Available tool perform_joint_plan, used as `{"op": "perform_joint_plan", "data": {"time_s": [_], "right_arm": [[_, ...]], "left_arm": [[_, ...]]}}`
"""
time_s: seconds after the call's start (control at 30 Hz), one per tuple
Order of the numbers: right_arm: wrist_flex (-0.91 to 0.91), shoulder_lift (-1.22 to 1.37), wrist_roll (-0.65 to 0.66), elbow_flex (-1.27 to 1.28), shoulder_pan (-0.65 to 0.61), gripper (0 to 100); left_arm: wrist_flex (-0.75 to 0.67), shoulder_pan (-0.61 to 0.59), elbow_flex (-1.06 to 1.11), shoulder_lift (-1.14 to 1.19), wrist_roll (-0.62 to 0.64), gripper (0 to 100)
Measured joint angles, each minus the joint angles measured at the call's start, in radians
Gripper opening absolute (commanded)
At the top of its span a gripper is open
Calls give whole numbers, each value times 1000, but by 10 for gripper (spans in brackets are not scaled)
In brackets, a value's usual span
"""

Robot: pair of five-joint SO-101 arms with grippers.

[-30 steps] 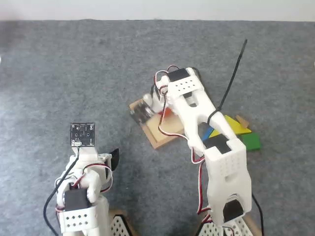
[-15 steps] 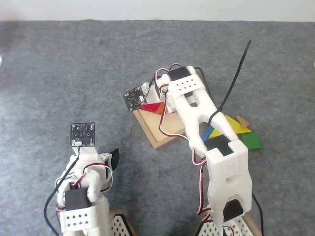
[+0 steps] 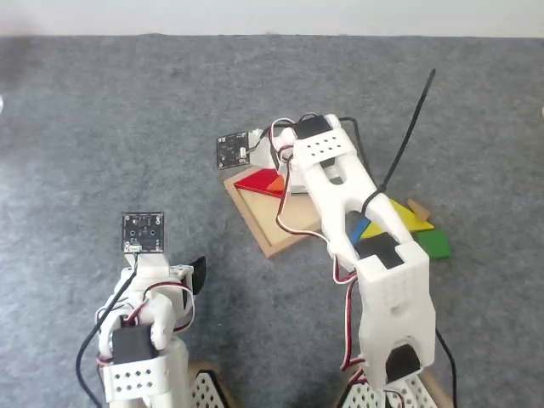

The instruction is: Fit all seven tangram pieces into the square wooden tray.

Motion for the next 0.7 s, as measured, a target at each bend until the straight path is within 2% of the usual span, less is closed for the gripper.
{"op": "perform_joint_plan", "data": {"time_s": [0.13,0.27,0.33,0.7], "right_arm": [[0,0,-29,0,0,8],[0,0,-180,0,12,8],[0,0,-210,0,20,8],[12,9,-180,0,18,8]], "left_arm": [[0,0,0,0,0,271],[0,0,0,0,0,271],[0,0,0,0,0,271],[0,0,0,0,0,271]]}}
